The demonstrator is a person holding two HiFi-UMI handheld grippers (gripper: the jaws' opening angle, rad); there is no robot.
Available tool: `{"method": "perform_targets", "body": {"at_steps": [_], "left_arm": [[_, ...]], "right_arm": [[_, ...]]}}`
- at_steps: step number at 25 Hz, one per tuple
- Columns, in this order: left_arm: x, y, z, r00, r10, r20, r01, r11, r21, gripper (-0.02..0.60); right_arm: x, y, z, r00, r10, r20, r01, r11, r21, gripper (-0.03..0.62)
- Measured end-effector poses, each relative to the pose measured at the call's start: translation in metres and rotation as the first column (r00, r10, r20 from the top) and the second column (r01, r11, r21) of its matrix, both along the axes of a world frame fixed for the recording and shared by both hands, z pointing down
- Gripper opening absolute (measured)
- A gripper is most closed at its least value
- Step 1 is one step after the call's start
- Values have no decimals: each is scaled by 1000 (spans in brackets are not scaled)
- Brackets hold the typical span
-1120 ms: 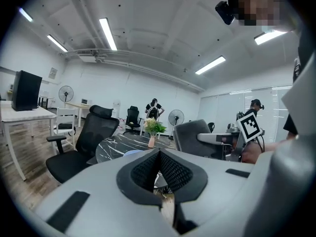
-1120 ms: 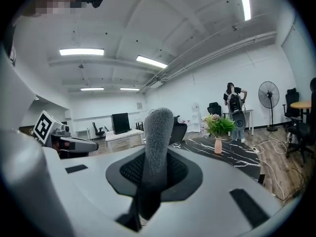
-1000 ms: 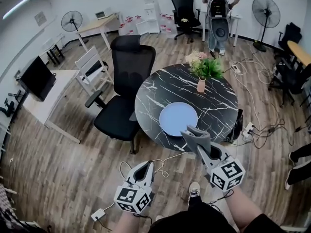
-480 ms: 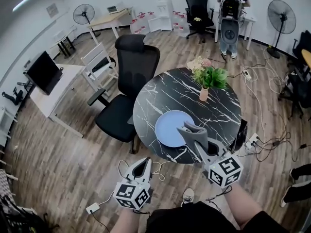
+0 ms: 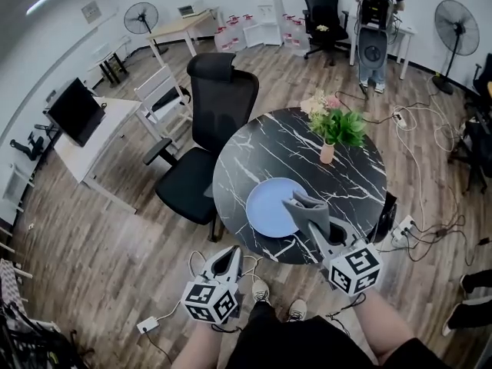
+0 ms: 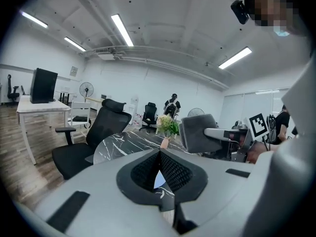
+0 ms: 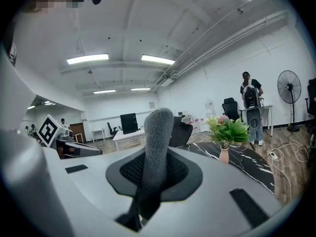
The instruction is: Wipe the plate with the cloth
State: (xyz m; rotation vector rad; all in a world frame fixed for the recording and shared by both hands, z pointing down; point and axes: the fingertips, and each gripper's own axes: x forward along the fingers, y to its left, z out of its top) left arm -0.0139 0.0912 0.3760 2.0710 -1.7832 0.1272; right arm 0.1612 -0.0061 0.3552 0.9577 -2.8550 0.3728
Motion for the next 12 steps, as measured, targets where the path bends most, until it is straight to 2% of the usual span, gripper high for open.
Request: {"method": "perform_targets", "body": {"at_steps": [6, 12], "left_arm": [[-9, -20, 21, 999, -19, -42, 18, 999, -41, 18], [-19, -43, 51, 998, 7, -64, -12, 996, -89, 18]], "right_arm": [[-6, -10, -1, 1000, 1, -22, -1, 1000, 18, 63], [-17, -23, 9, 999, 18, -43, -18, 1000, 19, 63]]}}
